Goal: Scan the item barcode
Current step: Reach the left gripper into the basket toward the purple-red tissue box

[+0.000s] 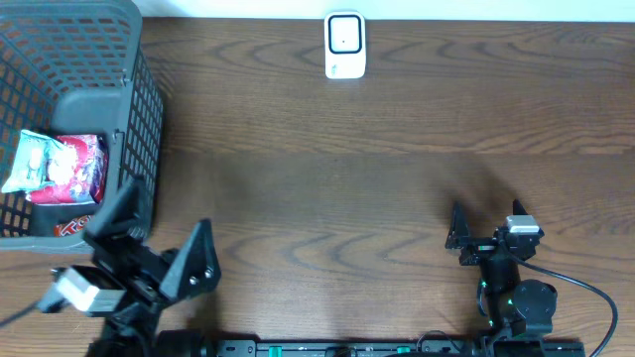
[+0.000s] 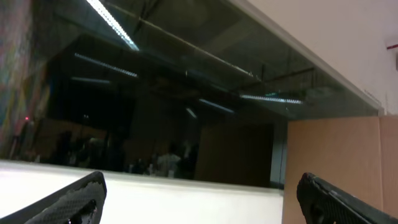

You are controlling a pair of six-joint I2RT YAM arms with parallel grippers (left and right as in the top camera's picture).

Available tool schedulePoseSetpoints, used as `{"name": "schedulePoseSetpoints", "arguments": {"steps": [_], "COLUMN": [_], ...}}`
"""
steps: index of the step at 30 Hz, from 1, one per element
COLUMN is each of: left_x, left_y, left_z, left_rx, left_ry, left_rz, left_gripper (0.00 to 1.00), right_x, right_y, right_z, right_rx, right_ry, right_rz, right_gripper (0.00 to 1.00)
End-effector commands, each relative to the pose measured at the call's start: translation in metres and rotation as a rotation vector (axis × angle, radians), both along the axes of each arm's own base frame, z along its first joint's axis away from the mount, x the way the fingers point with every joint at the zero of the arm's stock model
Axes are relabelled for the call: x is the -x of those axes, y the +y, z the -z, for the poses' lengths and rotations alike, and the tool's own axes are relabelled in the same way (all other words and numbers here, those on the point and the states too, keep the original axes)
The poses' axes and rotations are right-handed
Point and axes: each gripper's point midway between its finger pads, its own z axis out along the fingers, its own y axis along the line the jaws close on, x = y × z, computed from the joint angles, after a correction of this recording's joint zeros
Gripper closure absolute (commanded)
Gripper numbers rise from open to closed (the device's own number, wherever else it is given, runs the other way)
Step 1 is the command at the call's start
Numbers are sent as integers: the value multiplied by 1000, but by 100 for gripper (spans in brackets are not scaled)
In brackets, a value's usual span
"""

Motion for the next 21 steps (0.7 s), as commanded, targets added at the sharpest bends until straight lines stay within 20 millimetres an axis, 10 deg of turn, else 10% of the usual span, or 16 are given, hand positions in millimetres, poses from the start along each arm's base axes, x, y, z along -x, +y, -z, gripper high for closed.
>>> {"name": "schedulePoseSetpoints", "arguments": {"steps": [1,13,21], "left_x": [-9,-137,-168], "left_y": [0,40,195], "left_z": [-43,-78,-40], "left_rx": [-19,-325,-252], "left_ry": [-20,408,849], "left_rz": [-16,-403,-1108], "left_gripper": [2,2,2], "right_x": [0,0,0], "right_y": [-2,-2,-2], "right_z": [0,0,0], "right_rx": [-10,-10,-10], "right_ry": [0,0,0], "right_rz": [9,9,9], "right_gripper": [1,1,1]}}
